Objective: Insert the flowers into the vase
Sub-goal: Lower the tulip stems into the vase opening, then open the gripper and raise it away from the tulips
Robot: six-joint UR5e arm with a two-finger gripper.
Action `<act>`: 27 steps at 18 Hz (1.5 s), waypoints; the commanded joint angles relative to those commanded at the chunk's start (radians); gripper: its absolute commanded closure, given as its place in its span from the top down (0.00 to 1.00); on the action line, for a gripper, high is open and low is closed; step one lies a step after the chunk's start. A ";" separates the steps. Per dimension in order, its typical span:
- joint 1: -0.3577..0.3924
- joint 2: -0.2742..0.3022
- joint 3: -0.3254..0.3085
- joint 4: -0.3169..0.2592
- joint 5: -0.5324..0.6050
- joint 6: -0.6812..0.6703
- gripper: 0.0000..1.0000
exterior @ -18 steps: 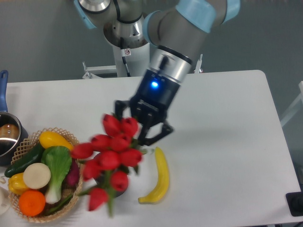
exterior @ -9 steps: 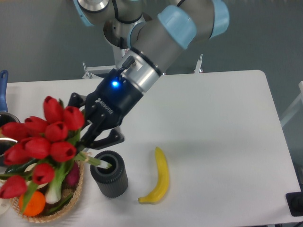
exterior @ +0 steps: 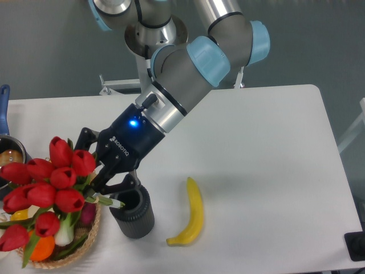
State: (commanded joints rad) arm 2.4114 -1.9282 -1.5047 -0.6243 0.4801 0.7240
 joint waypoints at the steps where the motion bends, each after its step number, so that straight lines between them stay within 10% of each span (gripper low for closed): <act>1: 0.002 0.005 -0.008 0.000 0.000 0.002 0.23; 10: 0.000 -0.027 -0.020 -0.003 0.015 0.027 0.27; 20: -0.005 -0.041 -0.186 -0.008 0.049 0.175 0.38; 24: -0.005 -0.051 -0.196 -0.008 0.084 0.175 0.61; 27: -0.002 -0.057 -0.198 -0.009 0.112 0.172 0.98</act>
State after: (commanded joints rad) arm 2.4099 -1.9850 -1.7027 -0.6335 0.5920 0.8959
